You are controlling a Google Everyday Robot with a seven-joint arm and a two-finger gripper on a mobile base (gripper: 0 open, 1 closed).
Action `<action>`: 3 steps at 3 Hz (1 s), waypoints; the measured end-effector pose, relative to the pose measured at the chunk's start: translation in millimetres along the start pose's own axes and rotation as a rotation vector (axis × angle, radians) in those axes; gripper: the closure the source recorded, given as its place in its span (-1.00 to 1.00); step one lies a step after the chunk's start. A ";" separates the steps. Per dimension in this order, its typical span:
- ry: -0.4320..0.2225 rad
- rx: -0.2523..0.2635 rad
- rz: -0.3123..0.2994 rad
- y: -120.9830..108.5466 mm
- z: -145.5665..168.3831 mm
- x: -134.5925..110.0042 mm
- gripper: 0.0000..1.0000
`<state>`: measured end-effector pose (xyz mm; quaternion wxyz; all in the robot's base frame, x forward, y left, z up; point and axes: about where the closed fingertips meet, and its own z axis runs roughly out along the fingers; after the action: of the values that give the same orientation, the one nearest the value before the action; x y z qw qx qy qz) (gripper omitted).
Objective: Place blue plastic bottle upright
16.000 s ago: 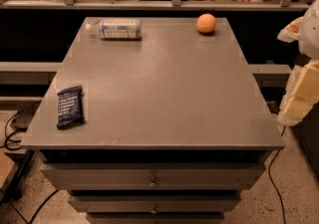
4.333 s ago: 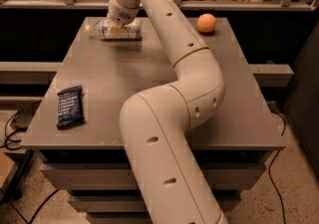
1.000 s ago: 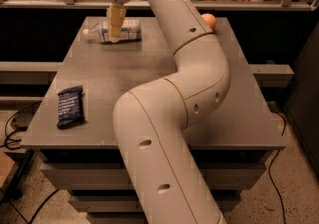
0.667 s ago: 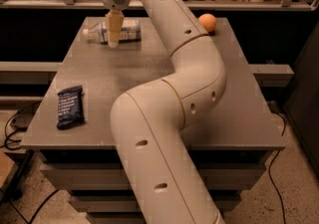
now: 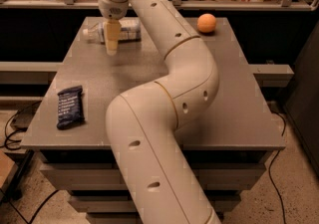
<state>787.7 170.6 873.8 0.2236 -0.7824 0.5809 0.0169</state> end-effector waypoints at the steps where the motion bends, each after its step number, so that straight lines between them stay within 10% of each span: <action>1: 0.024 -0.024 0.018 4.1 11.9 5.6 -1.00; 3: 0.037 -0.056 0.035 12.0 16.1 16.5 -0.47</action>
Offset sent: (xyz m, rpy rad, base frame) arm 0.0271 -0.0171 -0.0032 -0.0813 0.0982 -0.0395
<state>785.8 159.0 850.6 0.1907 -0.7782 0.5979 0.0226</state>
